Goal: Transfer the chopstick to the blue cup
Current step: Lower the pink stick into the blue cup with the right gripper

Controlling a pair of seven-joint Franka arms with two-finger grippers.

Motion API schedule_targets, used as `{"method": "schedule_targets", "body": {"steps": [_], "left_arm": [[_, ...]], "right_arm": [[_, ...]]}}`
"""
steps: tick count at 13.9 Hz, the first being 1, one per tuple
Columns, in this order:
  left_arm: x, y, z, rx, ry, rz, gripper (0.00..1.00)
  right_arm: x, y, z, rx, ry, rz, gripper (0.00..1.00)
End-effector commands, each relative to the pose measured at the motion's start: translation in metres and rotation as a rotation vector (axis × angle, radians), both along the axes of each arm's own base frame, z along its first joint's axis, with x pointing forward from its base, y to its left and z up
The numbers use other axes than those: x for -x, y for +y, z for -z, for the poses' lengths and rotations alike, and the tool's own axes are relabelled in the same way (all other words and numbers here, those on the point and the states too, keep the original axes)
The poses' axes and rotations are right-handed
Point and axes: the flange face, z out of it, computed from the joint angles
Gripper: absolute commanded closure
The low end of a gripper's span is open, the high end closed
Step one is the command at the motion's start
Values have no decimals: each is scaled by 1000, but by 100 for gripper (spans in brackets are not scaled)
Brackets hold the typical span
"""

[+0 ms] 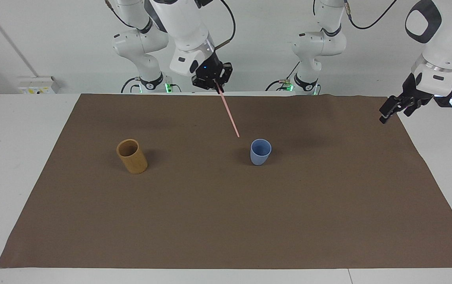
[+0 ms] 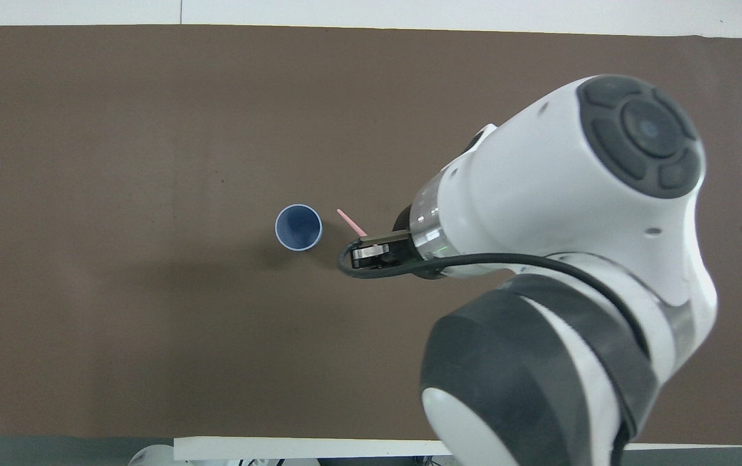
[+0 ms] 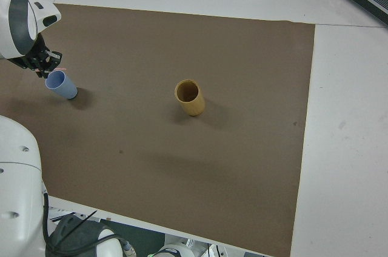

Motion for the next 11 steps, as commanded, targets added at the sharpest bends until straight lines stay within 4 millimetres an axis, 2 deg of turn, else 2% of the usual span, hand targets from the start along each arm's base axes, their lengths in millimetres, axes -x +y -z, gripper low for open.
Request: {"method": "schedule_targets", "body": {"steps": [1, 2, 6, 9, 10, 11], "left_arm": [[3, -2, -3, -2, 10, 9, 0], [3, -2, -3, -2, 10, 9, 0], [3, -2, -3, -2, 10, 9, 0], [3, -2, -3, -2, 10, 9, 0], [3, -2, -3, -2, 10, 9, 0], [3, -2, -3, -2, 10, 9, 0]], "right_arm": [[18, 28, 26, -26, 22, 49, 100], [21, 30, 40, -22, 21, 54, 100], [31, 40, 60, -4, 37, 33, 100], [29, 45, 80, -22, -8, 59, 100], [27, 47, 85, -29, -21, 68, 94], [24, 44, 87, -26, -20, 71, 78]]}}
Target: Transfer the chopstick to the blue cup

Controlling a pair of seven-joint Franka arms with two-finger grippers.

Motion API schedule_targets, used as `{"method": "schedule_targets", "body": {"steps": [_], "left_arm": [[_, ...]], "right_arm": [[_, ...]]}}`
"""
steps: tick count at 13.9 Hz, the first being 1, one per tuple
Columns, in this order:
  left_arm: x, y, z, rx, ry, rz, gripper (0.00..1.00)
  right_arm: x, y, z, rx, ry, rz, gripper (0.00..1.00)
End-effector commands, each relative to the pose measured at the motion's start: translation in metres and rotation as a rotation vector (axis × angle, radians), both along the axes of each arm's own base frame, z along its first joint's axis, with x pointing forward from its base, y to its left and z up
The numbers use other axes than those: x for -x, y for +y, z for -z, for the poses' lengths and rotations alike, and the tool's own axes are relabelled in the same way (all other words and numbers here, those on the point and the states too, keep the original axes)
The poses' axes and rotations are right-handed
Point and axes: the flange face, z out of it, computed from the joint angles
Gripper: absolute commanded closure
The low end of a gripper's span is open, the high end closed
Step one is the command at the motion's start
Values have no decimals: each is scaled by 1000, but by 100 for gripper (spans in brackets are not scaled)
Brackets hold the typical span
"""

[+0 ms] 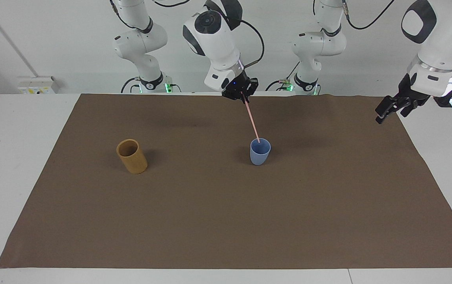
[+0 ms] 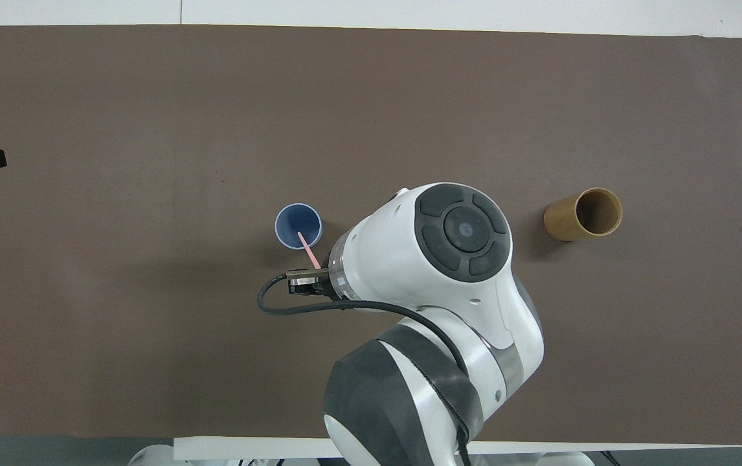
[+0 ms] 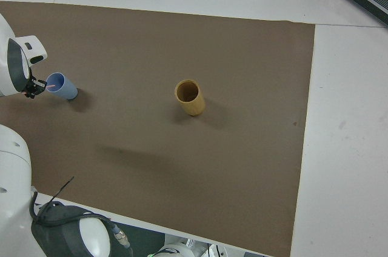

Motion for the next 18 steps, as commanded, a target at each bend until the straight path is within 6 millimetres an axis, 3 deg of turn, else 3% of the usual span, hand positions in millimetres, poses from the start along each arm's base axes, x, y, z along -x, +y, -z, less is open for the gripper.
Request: {"method": "schedule_targets", "body": {"steps": [1, 2, 3, 5, 7, 9, 11, 16, 18], "left_arm": [[3, 0, -3, -2, 9, 5, 0], [3, 0, -3, -2, 9, 5, 0], [3, 0, -3, -2, 9, 5, 0], [3, 0, -3, -2, 9, 5, 0], [3, 0, -3, -2, 9, 5, 0], [3, 0, -3, -2, 9, 5, 0], [3, 0, -3, -2, 9, 5, 0], [3, 0, -3, -2, 9, 5, 0], [3, 0, -3, -2, 9, 5, 0]], "right_arm": [[-2, -4, 6, -20, -6, 17, 55], [-1, -3, 6, -15, -9, 14, 7], [-1, -3, 5, -13, -13, 11, 0], [-14, -10, -4, -15, -27, 25, 0], [-40, -46, -31, 81, -97, 25, 0], [-73, -115, -69, 204, -140, 32, 0], [-98, -211, -88, 292, -131, 2, 0], [-92, -384, -149, 402, -92, 2, 0], [-91, -427, -167, 417, -65, -1, 0]]}}
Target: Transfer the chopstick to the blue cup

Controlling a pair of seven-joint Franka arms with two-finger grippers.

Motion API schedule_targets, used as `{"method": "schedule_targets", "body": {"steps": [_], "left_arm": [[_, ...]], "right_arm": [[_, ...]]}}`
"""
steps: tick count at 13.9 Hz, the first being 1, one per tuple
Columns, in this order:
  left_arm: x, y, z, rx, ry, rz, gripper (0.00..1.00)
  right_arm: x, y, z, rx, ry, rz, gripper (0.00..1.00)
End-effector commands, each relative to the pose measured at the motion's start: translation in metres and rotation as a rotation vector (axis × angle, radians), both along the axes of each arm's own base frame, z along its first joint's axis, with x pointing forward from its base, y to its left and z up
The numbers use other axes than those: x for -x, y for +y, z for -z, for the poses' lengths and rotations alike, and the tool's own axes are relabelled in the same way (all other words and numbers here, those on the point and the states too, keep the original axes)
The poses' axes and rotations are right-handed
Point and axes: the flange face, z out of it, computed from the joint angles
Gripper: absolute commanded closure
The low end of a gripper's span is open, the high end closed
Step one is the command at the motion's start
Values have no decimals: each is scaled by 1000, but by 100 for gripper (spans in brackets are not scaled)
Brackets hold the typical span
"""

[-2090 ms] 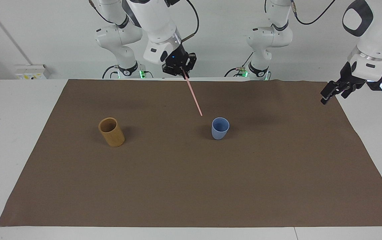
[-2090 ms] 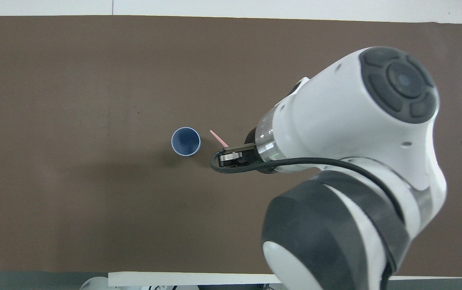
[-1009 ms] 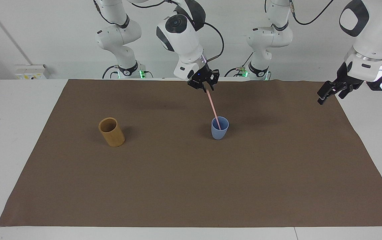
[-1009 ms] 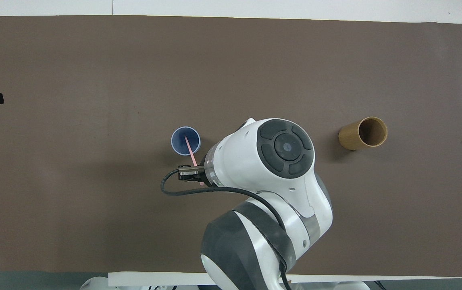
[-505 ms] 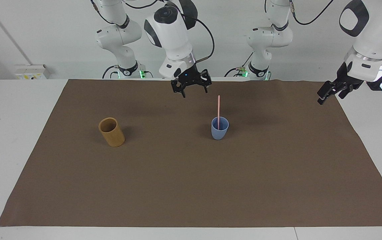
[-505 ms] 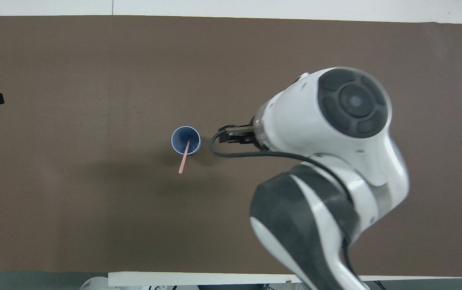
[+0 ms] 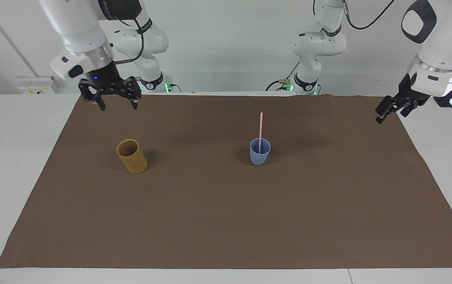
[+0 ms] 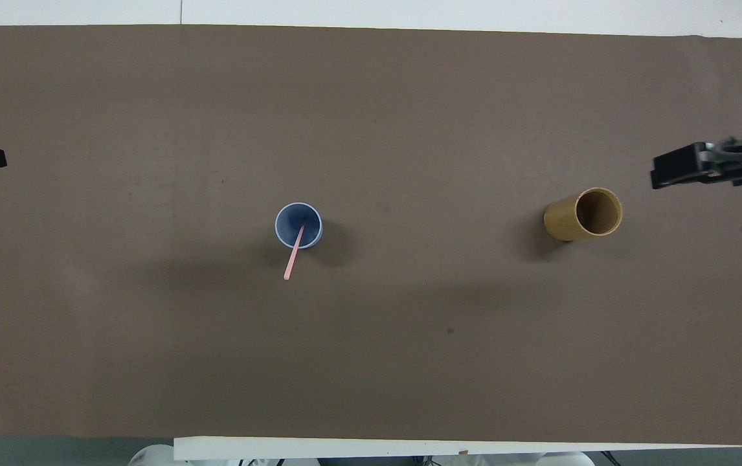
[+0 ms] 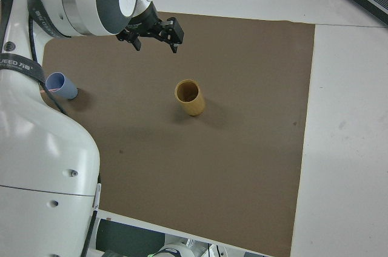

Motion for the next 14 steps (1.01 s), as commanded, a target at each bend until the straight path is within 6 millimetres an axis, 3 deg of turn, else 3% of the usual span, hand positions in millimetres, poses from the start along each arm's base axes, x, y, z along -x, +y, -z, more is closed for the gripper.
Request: {"method": "schedule_targets", "body": {"steps": [1, 3, 5, 7, 12, 14], "left_arm": [[3, 0, -3, -2, 9, 5, 0], [3, 0, -3, -2, 9, 5, 0], [3, 0, -3, -2, 9, 5, 0], [2, -3, -5, 0, -1, 13, 0], [5, -31, -16, 6, -10, -49, 0], [11, -28, -18, -9, 55, 93, 0]], "right_arm": [[-9, -32, -13, 28, 29, -6, 0], [-5, -38, -12, 19, 53, 5, 0], [0, -21, -20, 41, 38, -26, 0], [1, -34, -19, 37, 44, -2, 0], [4, -39, -14, 36, 58, 7, 0], [6, -43, -15, 33, 58, 13, 0]]}}
